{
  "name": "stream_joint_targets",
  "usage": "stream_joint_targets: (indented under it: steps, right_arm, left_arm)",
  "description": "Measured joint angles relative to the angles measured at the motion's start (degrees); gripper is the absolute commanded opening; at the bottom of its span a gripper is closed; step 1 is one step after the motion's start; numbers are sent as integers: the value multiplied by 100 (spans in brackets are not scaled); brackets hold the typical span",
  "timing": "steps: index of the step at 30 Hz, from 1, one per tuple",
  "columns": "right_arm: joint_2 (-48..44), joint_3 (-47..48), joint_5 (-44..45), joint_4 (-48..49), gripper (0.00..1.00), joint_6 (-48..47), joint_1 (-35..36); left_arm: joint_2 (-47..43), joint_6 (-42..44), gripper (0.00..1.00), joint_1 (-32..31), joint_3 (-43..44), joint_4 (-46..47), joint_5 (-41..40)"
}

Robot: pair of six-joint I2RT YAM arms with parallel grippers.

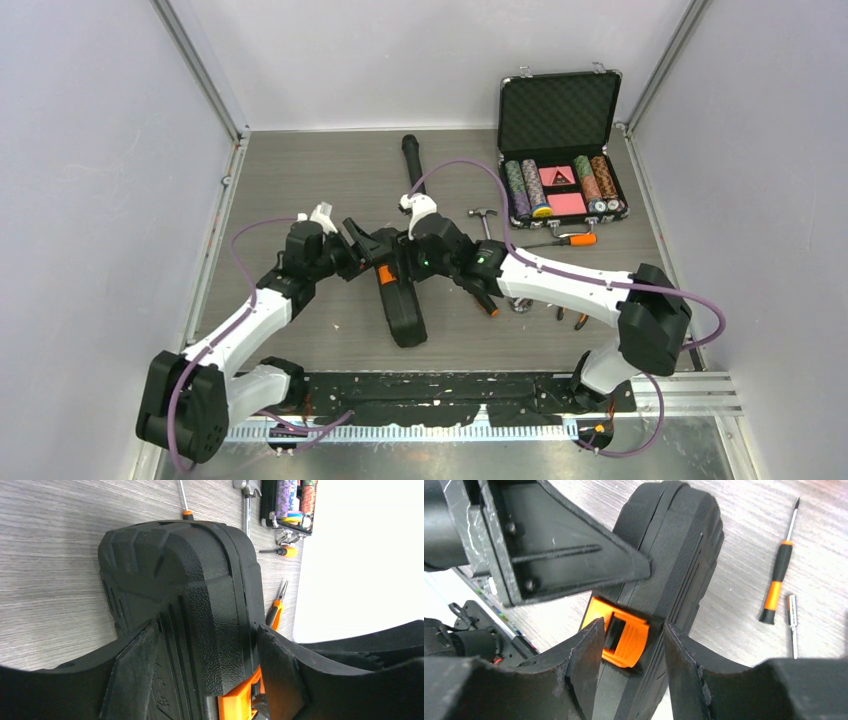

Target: Pack the tool kit

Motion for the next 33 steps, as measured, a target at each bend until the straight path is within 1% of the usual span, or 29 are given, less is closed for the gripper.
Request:
stream_joint_targets:
  steps: [4, 8, 12, 16, 20, 24, 28, 33]
  right_arm:
    - [-295, -328, -138, 111, 49, 291, -2]
    - [-555, -664, -295, 372, 48, 518, -20]
    - [-605, -817, -461, 669, 47, 654, -33]
    - [-621, -942, -584, 916, 47, 739, -79]
    - [-621, -1025, -704, 1086, 45, 841, -136]
    - [-621, -1340, -981, 1749, 44, 1071, -225]
    - [-588, -1764, -1366, 2680, 37, 1351, -356]
    - [-289, -2065, -1853, 3781, 32, 1716, -470]
  left_arm:
    - [11, -133, 58, 0, -129, 304, 2]
    - [90, -317, 57, -2, -326, 774, 7]
    - [188, -468, 53, -48, -435, 1099, -15]
    - [212, -586, 51, -109, -507, 1283, -138]
    - [146, -627, 44, -164, -533, 1314, -271]
    - [-55, -640, 39, -319, -544, 1174, -638]
    - [-348, -651, 34, -511, -544, 879, -1130]
    - [-732, -651, 26, -743, -544, 455, -1731]
